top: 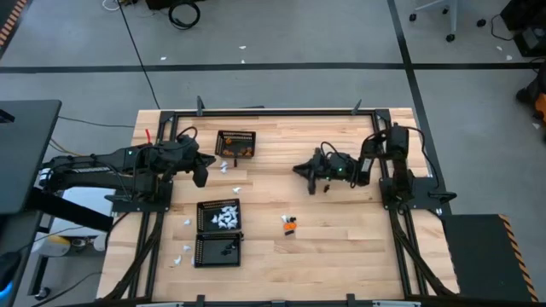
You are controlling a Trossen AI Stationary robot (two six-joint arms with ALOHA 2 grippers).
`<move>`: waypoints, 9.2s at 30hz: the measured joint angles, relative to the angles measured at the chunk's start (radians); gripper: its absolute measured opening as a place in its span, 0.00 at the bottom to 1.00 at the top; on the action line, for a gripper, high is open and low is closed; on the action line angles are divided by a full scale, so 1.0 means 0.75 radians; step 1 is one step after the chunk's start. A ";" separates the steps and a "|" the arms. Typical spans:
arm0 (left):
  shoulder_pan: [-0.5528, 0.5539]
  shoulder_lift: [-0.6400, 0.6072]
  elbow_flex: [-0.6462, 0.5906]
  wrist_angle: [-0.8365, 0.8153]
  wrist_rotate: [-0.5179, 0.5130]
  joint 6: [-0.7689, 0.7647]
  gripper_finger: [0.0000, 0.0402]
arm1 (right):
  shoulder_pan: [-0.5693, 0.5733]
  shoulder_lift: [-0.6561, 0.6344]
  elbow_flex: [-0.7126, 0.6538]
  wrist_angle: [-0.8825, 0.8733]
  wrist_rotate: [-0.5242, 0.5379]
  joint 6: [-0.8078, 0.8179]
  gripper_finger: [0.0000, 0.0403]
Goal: Sort Halloween decoration
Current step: Put the black skeleton toy into the bottom black bin, then put the orange pumpkin toy into the top black bin
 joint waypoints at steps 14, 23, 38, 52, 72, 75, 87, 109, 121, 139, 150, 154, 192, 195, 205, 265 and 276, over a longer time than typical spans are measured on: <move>0.000 -0.001 0.000 -0.005 0.000 -0.018 0.13 | 0.265 -0.056 0.450 -0.449 -0.142 0.019 0.03; 0.000 -0.001 0.000 -0.005 0.000 -0.016 0.13 | 0.455 -0.052 0.796 -0.789 -0.191 -0.012 0.03; 0.000 -0.001 0.000 -0.018 0.035 -0.004 0.13 | 0.530 0.032 0.956 -1.067 -0.104 0.038 0.15; -0.001 -0.001 0.000 -0.016 0.025 -0.004 0.13 | 0.530 0.213 0.959 -0.939 -0.131 -0.088 0.42; 0.000 -0.001 0.000 -0.022 0.024 -0.004 0.13 | 0.511 0.383 1.027 -0.913 -0.119 -0.223 0.41; 0.000 -0.001 -0.001 -0.022 0.024 -0.005 0.13 | 0.509 0.382 1.031 -0.952 -0.122 -0.235 0.41; 0.000 -0.001 -0.001 -0.024 0.024 -0.005 0.13 | 0.508 0.376 1.032 -0.998 -0.092 -0.231 0.14; 0.000 -0.001 -0.001 -0.026 0.024 -0.005 0.13 | 0.523 0.293 1.025 -1.063 -0.148 -0.256 0.08; -0.001 -0.001 -0.001 -0.031 0.024 -0.005 0.13 | 0.561 0.190 1.028 -1.132 -0.204 -0.206 0.08; -0.001 0.000 -0.001 -0.031 0.084 -0.102 0.13 | 0.678 0.178 1.535 -1.747 -0.150 -0.201 0.08; -0.001 0.000 -0.001 -0.033 0.085 -0.087 0.13 | 0.707 0.572 2.195 -2.286 0.054 -0.247 0.08; -0.001 0.000 -0.001 -0.032 0.084 -0.086 0.13 | 0.704 0.628 2.329 -2.487 0.109 -0.272 0.08; -0.002 -0.063 -0.001 0.045 0.142 -0.167 0.13 | 0.770 0.117 1.879 -2.660 0.235 0.085 0.31; -0.003 -0.062 -0.001 0.036 0.151 -0.168 0.13 | 0.807 -0.016 1.689 -2.608 0.313 0.198 0.30; -0.003 -0.062 -0.001 0.049 0.151 -0.171 0.13 | 0.856 -0.353 1.042 -2.352 0.329 0.603 0.37; -0.003 -0.062 -0.001 0.047 0.117 -0.170 0.13 | 0.801 -0.255 0.522 -1.640 0.265 0.082 0.28; -0.003 -0.062 -0.001 0.047 0.118 -0.170 0.13 | 0.801 -0.263 0.532 -1.651 0.256 0.090 0.27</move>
